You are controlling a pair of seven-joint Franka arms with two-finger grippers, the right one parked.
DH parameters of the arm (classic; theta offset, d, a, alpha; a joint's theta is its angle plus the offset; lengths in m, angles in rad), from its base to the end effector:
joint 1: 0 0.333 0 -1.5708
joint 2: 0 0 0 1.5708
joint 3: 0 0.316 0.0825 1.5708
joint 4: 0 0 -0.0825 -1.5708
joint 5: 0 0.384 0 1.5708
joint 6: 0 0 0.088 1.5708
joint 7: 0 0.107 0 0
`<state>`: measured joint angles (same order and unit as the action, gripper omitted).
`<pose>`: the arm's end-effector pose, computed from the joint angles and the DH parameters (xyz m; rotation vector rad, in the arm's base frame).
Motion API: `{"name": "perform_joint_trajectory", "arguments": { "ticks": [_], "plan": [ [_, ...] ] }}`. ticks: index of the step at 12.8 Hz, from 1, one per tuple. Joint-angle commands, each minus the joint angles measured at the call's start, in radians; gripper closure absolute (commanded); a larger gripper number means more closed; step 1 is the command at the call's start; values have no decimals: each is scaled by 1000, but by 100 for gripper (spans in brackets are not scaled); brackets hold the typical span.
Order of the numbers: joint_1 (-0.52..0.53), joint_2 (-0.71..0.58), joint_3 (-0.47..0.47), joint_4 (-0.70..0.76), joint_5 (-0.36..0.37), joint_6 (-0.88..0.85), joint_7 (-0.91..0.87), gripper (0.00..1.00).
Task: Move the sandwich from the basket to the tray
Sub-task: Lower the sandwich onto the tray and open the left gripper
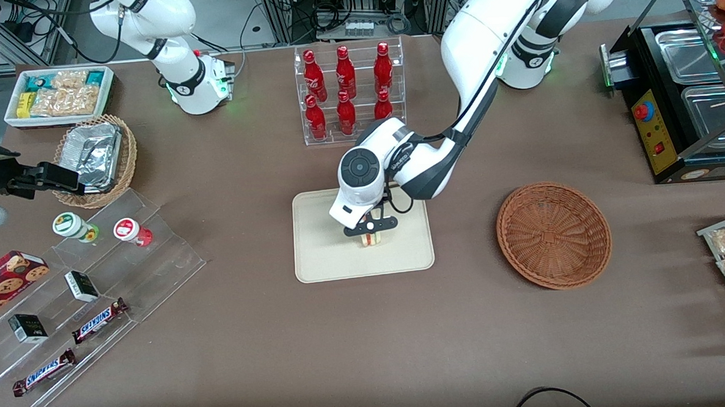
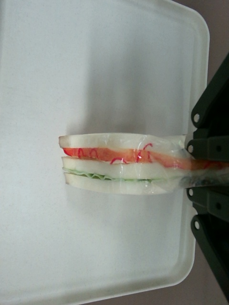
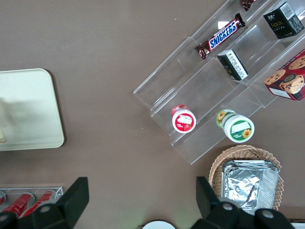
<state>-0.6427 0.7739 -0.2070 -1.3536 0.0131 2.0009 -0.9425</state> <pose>0.5017 -0.5222 0.2597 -3.1201 -0.2128 0.2751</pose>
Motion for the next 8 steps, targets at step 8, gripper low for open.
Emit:
{"name": "perform_joint_trajectory", "arguments": {
  "ticks": [8],
  "plan": [
    [-29, 64, 12, 70, 71, -19, -18, 100]
  ]
}}
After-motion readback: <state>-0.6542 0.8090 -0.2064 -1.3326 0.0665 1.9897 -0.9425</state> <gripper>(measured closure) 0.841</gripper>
